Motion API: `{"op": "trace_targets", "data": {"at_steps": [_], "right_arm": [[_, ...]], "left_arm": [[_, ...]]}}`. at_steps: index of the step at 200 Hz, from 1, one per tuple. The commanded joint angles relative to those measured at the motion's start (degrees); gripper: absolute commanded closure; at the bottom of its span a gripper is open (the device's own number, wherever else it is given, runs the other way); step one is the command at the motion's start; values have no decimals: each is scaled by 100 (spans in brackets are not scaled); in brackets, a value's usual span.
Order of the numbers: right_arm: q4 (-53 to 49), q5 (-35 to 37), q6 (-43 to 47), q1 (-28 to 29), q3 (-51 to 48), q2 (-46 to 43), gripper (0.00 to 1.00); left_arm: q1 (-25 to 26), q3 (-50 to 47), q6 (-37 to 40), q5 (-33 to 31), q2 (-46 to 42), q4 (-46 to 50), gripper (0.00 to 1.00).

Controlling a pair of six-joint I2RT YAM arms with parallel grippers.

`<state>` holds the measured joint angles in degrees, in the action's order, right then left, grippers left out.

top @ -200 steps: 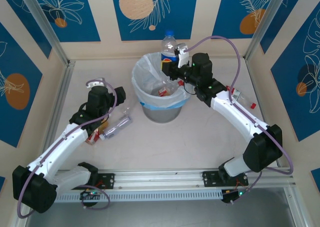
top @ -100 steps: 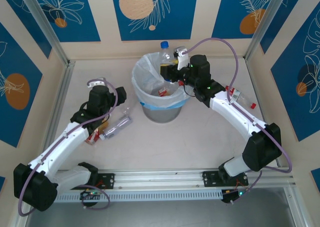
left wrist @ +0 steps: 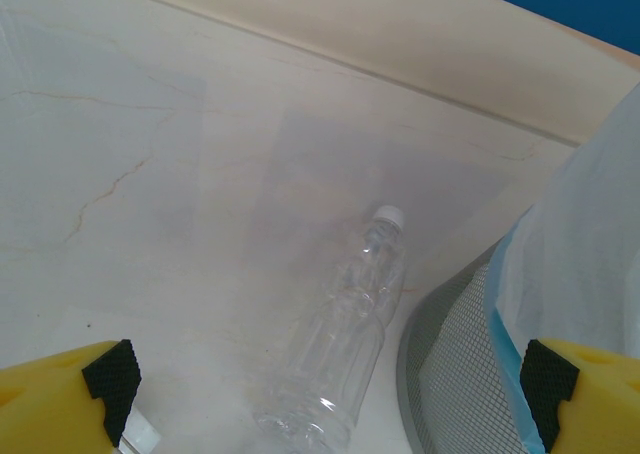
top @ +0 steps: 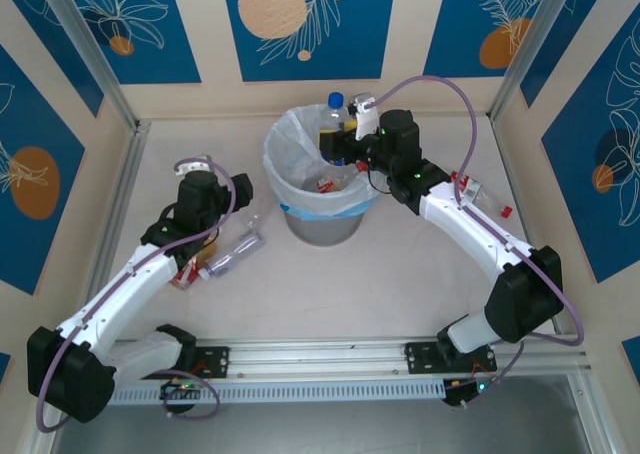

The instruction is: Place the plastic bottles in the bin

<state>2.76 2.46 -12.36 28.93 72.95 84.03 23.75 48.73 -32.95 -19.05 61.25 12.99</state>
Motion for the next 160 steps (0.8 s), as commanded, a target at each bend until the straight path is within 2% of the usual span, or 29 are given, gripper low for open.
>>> {"op": "trace_targets", "data": {"at_steps": [1, 54, 141, 160], "right_arm": [[-214, 239, 84, 60, 117, 100, 34], [-686, 525, 273, 147, 345, 291, 32], [-983, 185, 342, 254, 861, 623, 32], [-1297, 126, 370, 255, 1030, 622, 31]], "left_arm": [[-81, 181, -62, 45, 18, 98, 1], [-86, 170, -72, 57, 62, 96, 1], [-84, 172, -64, 50, 62, 147, 1], [-87, 169, -60, 19, 72, 176, 1]]}}
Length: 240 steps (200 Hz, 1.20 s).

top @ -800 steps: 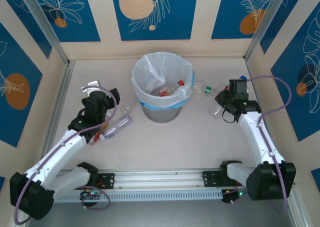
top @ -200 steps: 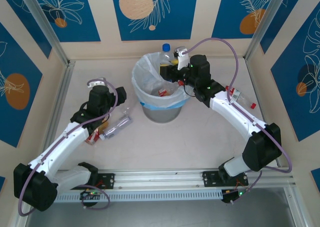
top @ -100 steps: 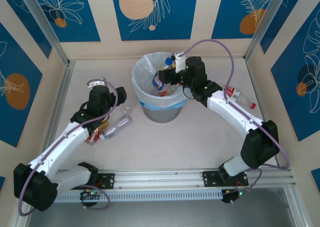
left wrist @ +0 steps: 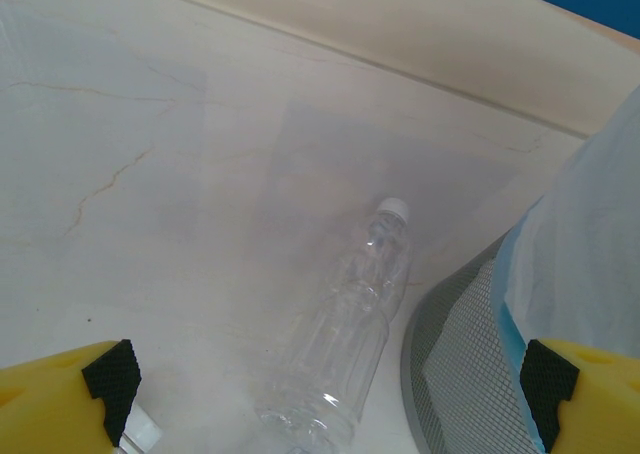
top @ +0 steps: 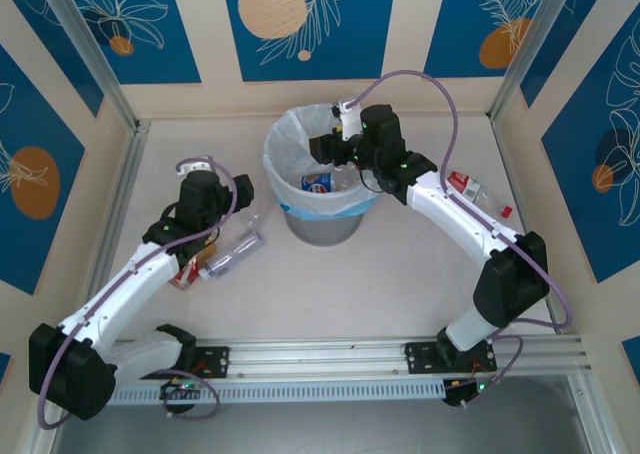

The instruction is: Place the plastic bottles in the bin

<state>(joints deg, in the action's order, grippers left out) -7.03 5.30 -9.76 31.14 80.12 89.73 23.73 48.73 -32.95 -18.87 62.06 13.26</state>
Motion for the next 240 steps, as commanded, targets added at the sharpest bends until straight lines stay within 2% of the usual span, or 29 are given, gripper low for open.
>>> {"op": "trace_targets", "data": {"at_steps": [1, 51, 71, 100, 131, 158, 195, 222, 240], "right_arm": [[-348, -160, 112, 34, 330, 48, 31], [-2117, 10, 316, 83, 1180, 120, 20], [-2238, 188, 312, 125, 1132, -61, 0], [-2166, 355, 202, 130, 985, -396, 0], [-1764, 546, -56, 130, 574, -844, 0], [-1284, 693, -403, 130, 28, -1357, 1], [-101, 1056, -841, 113, -1107, -2197, 0], [917, 830, -915, 73, -1954, -2737, 0], [1216, 551, -883, 51, -2237, -2916, 0]], "left_arm": [[-86, 166, -57, -1, -10, 150, 1], [-105, 181, -140, -52, 51, 211, 1], [-105, 220, -173, -54, 85, 260, 1], [-136, 295, -220, -57, 165, 411, 1], [-157, 314, -239, -167, 183, 643, 1], [-168, 433, -153, -158, 98, 1365, 1], [-223, 208, -97, -54, -231, 2284, 1], [-245, -57, -88, 255, -386, 2572, 1], [-253, -167, -135, 463, -331, 2540, 1]]}}
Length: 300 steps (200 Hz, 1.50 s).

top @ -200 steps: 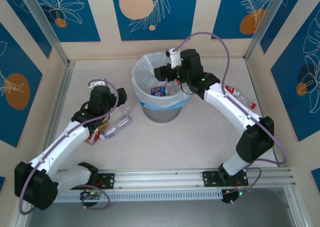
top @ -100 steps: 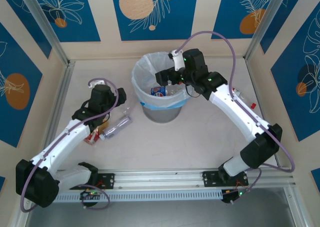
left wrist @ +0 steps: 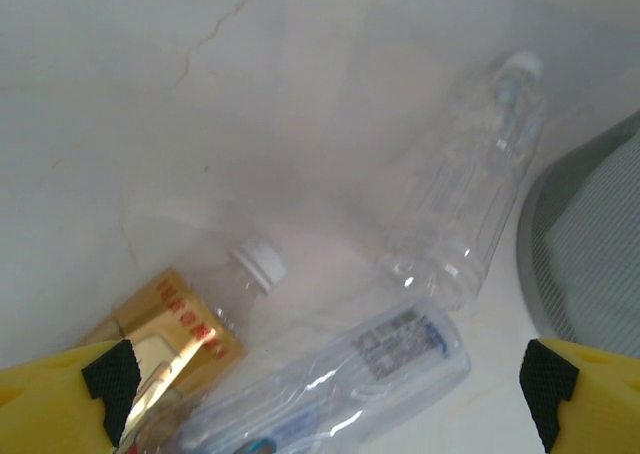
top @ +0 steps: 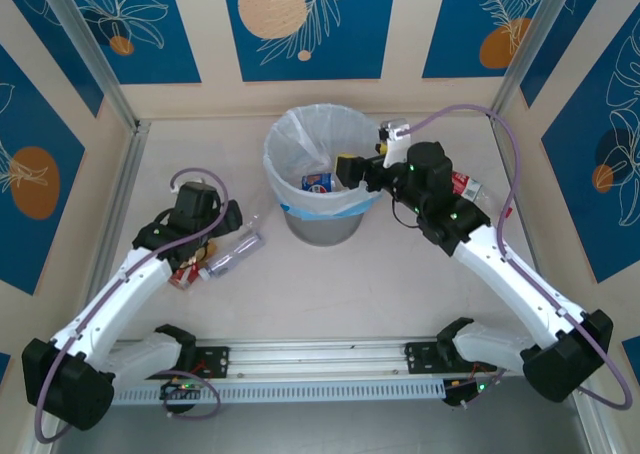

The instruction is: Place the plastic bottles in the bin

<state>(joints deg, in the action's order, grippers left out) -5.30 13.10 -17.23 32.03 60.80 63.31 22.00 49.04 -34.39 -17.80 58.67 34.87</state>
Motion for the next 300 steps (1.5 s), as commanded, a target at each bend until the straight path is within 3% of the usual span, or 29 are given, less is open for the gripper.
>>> {"op": "trace_targets", "data": {"at_steps": [1, 31, 79, 114, 193, 225, 272, 300], "right_arm": [[1046, -251, -133, -39, -314, -279, 0], [749, -428, -119, -43, -398, -493, 1], [-478, 721, -430, -125, -688, -1119, 1], [-1291, 1281, -1091, -561, -1070, -1661, 1], [-1563, 858, -1884, -1487, -1669, -2194, 0], [-1531, 681, -1997, -1603, -1716, -2165, 0], [-1476, 588, -2081, -1688, -1712, -2055, 1], [-1483, 540, -2018, -1696, -1593, -1912, 0]], "left_arm": [[-81, -214, 6, 356, 14, 370, 1], [-82, -310, -21, 544, 282, 170, 1], [-86, -476, 145, 887, 649, -191, 1], [-91, -451, 412, 1173, 953, -237, 1], [-359, -718, 731, 1619, 1495, -601, 1], [-413, -703, 633, 1819, 1613, -468, 1], [-355, -998, 301, 2832, 1364, -719, 1], [-169, -1028, 181, 2853, 1396, -503, 1]]}}
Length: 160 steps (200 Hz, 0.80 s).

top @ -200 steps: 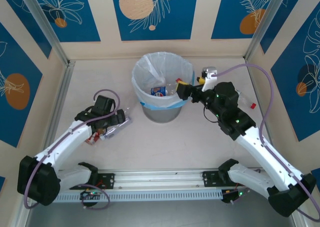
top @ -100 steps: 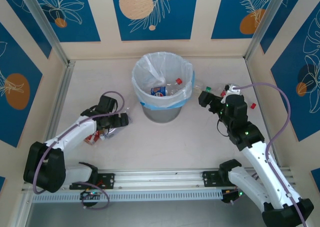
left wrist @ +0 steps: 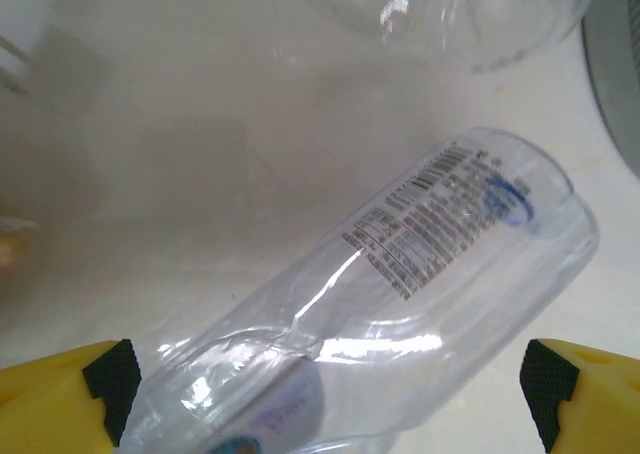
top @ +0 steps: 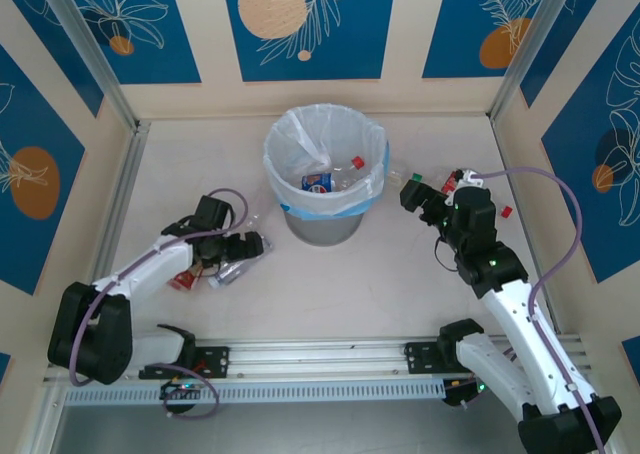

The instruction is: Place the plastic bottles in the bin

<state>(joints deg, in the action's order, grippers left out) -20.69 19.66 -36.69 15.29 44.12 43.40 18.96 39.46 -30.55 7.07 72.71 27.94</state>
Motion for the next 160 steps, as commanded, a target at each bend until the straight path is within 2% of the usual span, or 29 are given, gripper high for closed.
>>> {"op": "trace_targets", "data": {"at_steps": [1, 52, 103, 130, 160], "right_arm": [[56, -118, -70, -19, 77, 84, 0], [122, -116, -67, -34, 71, 235, 0], [179, -155, -76, -32, 106, 371, 0], [201, -138, -50, -35, 139, 431, 1], [234, -163, -61, -35, 179, 549, 0]], "left_arm": [[143, -66, -205, 357, -9, 201, 1], [404, 9, -90, 95, -217, 335, 1], [880, 164, -81, -13, 113, 450, 1], [1205, 262, 164, -413, 260, 613, 1], [1743, 288, 861, -1146, 544, 589, 1]]}}
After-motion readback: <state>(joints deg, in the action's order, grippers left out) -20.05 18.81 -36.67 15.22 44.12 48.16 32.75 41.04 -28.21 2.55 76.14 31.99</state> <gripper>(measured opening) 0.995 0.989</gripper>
